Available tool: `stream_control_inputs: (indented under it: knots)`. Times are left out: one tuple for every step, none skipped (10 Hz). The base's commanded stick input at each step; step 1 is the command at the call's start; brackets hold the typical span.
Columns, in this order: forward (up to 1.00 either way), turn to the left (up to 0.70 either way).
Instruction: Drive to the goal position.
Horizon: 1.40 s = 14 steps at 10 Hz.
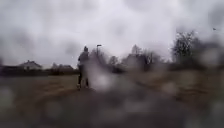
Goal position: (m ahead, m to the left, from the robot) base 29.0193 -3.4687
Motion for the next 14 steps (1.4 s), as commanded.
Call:
stream_control_inputs:
  knots:
    - [1.00, 0.00]
    - [1.00, 0.00]
    - [1.00, 0.00]
    - [1.00, 0.00]
    - [1.00, 0.00]
    - [1.00, 0.00]
    - [1.00, 0.00]
    - [1.00, 0.00]
    - [1.00, 0.00]
    - [1.00, 0.00]
    - [1.00, 0.00]
    - [1.00, 0.00]
    - [1.00, 0.00]
    - [1.00, 0.00]
